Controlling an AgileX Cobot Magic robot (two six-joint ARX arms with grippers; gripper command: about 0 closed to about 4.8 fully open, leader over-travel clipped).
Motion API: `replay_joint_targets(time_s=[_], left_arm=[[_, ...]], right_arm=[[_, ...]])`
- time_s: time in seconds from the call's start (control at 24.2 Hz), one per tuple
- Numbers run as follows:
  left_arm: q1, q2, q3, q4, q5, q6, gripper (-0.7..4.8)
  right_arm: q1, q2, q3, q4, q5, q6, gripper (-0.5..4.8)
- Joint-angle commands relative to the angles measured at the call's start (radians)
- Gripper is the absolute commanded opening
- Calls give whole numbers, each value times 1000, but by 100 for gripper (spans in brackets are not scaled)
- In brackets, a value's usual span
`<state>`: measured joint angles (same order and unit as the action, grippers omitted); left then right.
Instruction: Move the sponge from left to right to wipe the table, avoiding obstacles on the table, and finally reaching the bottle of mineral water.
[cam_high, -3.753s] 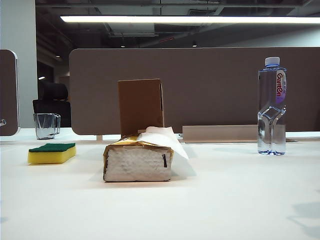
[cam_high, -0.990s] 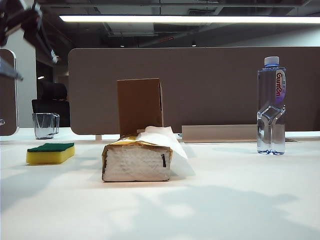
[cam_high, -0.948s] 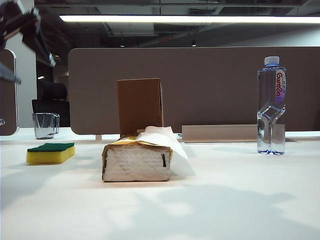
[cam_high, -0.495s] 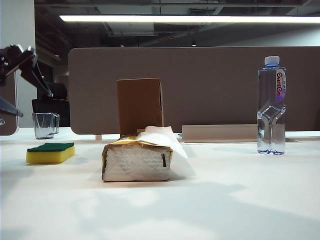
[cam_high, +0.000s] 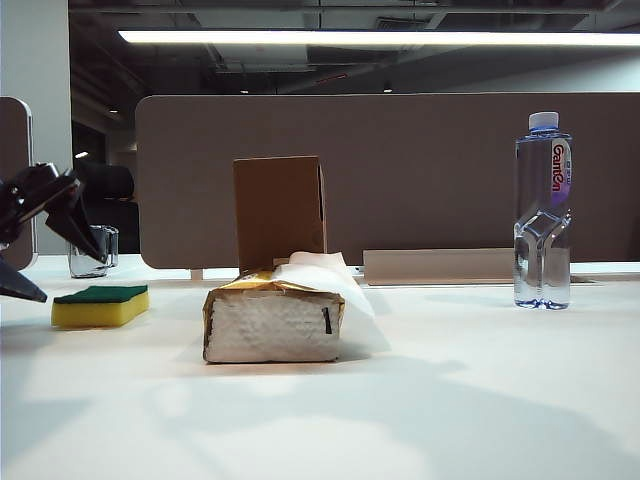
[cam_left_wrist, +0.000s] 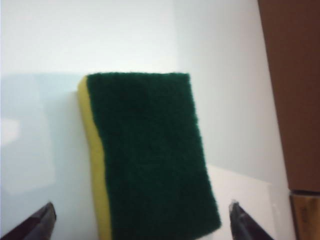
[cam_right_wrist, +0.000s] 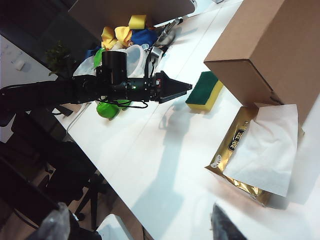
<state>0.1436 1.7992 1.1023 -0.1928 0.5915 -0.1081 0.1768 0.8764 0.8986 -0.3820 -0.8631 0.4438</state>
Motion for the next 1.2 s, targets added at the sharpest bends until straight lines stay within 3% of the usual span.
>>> replay_joint_targets(time_s=[0.04,0.37,1.03,1.2], left_arm=[[-1,13,25,33,-27,8,479],[-51,111,163,-46,-50,30,479],[-63,140,164,-46,-124,56,479],[-69,153,164,-53,-117,56,440]], right_arm=[[0,2,4,13,12,-7,365],[0,10,4,12,12,-7,365],[0,11,4,12,12,-6,365],[0,11,4,12,13,-6,365]])
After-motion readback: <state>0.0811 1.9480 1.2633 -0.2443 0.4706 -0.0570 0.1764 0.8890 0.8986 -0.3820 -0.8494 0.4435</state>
